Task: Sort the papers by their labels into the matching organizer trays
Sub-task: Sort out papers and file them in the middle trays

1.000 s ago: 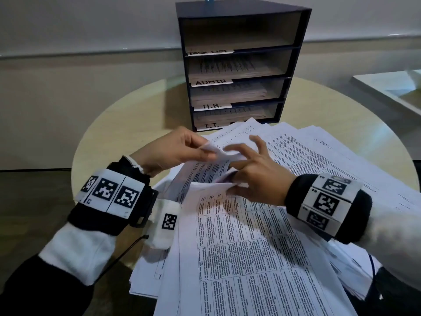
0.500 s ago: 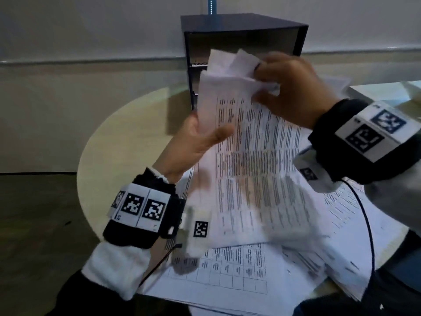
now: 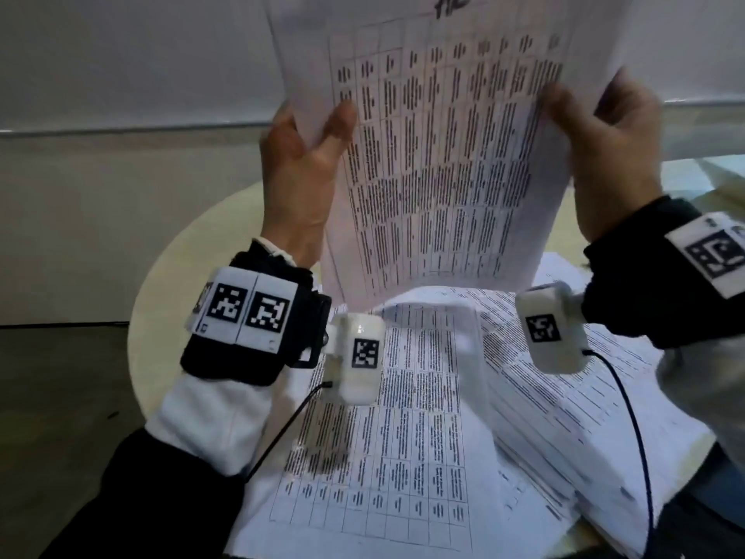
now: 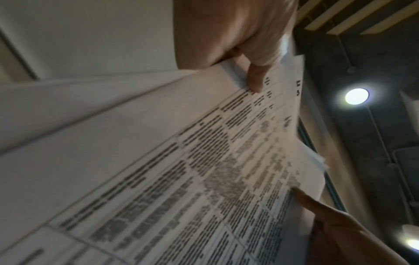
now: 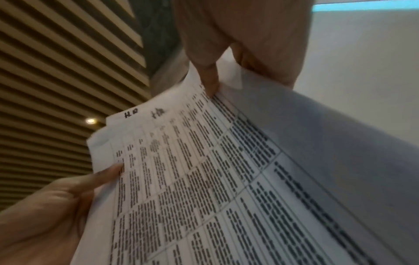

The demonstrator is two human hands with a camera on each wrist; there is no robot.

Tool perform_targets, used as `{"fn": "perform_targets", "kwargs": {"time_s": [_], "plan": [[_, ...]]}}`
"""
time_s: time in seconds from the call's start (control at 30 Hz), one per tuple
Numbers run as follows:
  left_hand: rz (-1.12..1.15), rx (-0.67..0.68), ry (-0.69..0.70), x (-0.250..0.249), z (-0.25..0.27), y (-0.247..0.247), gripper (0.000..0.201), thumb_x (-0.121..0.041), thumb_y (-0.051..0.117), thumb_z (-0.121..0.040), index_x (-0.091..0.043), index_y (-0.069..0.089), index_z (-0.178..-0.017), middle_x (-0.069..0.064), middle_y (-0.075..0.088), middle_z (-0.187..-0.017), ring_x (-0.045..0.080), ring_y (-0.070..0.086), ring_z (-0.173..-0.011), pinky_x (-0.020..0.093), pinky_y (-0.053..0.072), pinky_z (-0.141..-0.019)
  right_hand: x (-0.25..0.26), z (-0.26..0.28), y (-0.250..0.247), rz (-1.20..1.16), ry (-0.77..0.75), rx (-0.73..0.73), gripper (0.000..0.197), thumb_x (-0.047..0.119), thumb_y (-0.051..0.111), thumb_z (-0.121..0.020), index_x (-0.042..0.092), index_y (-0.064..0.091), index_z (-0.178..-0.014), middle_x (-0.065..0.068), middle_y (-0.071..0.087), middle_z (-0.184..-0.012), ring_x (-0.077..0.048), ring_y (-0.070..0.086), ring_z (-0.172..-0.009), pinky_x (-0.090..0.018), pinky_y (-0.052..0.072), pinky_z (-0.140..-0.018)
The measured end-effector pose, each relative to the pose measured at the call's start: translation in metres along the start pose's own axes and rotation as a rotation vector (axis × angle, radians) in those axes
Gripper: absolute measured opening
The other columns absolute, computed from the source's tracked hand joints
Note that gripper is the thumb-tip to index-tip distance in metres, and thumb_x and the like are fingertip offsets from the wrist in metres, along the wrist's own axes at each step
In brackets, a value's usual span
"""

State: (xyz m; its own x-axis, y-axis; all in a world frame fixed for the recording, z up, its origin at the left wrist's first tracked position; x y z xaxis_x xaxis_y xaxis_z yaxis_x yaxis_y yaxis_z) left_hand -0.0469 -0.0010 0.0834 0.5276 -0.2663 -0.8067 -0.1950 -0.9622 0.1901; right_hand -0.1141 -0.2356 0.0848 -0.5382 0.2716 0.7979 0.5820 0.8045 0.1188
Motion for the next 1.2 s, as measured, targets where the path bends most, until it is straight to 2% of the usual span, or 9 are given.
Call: {"fn": "perform_targets", "kwargs": {"time_s": [0.17,0.3,0.47,0.7,0.83,0.93,1.07,1.13,1.2], "plan": [[0.010,-0.012,-0.136,0.024,0.015,-0.003,0.028,-0.010,0.065,-0.084,0.001,0.061,-0.109,0.003,0.070,-0.092,0.018,0.069,-0.088,0.034,0.056,-0.084,-0.015,0.017,-0.004,0.089,-0.003,-0.047,0.028,0.027,0.069,-0.073,0.017,0.052,-0.093,0.001,0.067,-0.092,-0.005,0.066,-0.080,-0.024,0.054,-0.073],[-0.025,0.055,-0.251,0.041,0.029,-0.001,0.035,-0.014,0.068,-0.082,-0.003,0.061,-0.115,0.008,0.071,-0.104,0.021,0.070,-0.095,0.039,0.056,-0.087,-0.031,0.031,-0.002,0.158,0.041,-0.056,0.035,0.031,0.061,-0.074,0.009,0.057,-0.100,-0.008,0.066,-0.098,-0.024,0.065,-0.091,-0.043,0.055,-0.083],[0.022,0.019,-0.079,0.013,0.006,0.003,0.009,-0.017,0.058,-0.088,-0.015,0.066,-0.091,-0.001,0.072,-0.090,0.024,0.068,-0.096,0.045,0.053,-0.091,-0.010,0.019,-0.004,0.050,-0.058,-0.183,0.013,0.018,0.051,-0.084,0.022,0.039,-0.083,0.007,0.055,-0.086,0.007,0.054,-0.073,-0.015,0.046,-0.070],[-0.117,-0.004,-0.172,0.045,0.021,-0.004,0.027,-0.016,0.058,-0.089,-0.004,0.057,-0.113,0.013,0.067,-0.113,0.025,0.065,-0.104,0.046,0.051,-0.094,-0.043,0.041,-0.004,0.168,0.055,-0.172,0.020,0.044,0.050,-0.076,0.028,0.039,-0.076,0.014,0.051,-0.077,-0.007,0.050,-0.077,-0.033,0.043,-0.075],[-0.110,-0.033,-0.071,0.023,0.004,-0.004,0.013,-0.008,0.050,-0.093,-0.009,0.058,-0.104,0.005,0.067,-0.101,0.024,0.065,-0.100,0.042,0.052,-0.093,-0.013,0.027,-0.003,0.141,-0.094,-0.248,0.018,0.032,0.045,-0.083,0.026,0.034,-0.070,0.012,0.040,-0.067,0.004,0.038,-0.061,-0.021,0.035,-0.061],[-0.067,-0.017,-0.066,0.020,0.000,-0.007,0.018,-0.010,0.051,-0.093,-0.004,0.057,-0.109,0.005,0.067,-0.103,0.025,0.066,-0.101,0.042,0.053,-0.092,-0.003,0.029,-0.003,0.079,-0.156,-0.215,0.021,0.024,0.055,-0.086,0.024,0.038,-0.073,0.016,0.051,-0.067,0.008,0.049,-0.060,-0.016,0.041,-0.060],[-0.143,0.122,-0.282,0.055,0.021,-0.015,0.031,-0.016,0.053,-0.093,-0.005,0.055,-0.122,0.007,0.067,-0.115,0.020,0.065,-0.106,0.039,0.051,-0.095,-0.036,0.050,-0.002,0.109,-0.020,-0.008,0.024,0.025,0.067,-0.080,0.014,0.060,-0.100,0.013,0.069,-0.092,0.000,0.067,-0.082,-0.020,0.053,-0.073],[-0.209,0.209,-0.332,0.065,0.026,-0.016,0.019,-0.016,0.048,-0.096,-0.013,0.059,-0.110,0.000,0.069,-0.104,0.009,0.068,-0.092,0.028,0.055,-0.083,-0.044,0.049,-0.002,0.215,0.019,0.018,0.030,0.024,0.062,-0.080,0.006,0.064,-0.104,0.004,0.066,-0.090,0.008,0.061,-0.071,-0.014,0.050,-0.067],[-0.301,0.231,-0.374,0.069,0.023,-0.020,0.020,-0.015,0.042,-0.099,-0.019,0.059,-0.088,-0.004,0.065,-0.084,0.002,0.065,-0.066,0.019,0.053,-0.061,-0.044,0.038,-0.006,0.301,0.016,-0.008,0.017,0.025,0.056,-0.079,0.012,0.066,-0.085,0.008,0.059,-0.072,0.008,0.048,-0.054,-0.016,0.039,-0.054]]}}
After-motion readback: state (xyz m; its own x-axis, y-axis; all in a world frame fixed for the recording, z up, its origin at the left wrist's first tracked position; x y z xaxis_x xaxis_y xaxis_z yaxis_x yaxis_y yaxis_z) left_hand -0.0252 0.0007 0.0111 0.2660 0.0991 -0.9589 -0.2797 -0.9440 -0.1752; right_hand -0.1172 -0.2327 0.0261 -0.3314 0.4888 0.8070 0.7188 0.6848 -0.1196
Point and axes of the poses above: each hand's wrist, its own z-axis away from the middle knuckle, its own y-axis out of the palm, x = y × z, the point moved 5 cm from there along -z, towards the middle knuckle
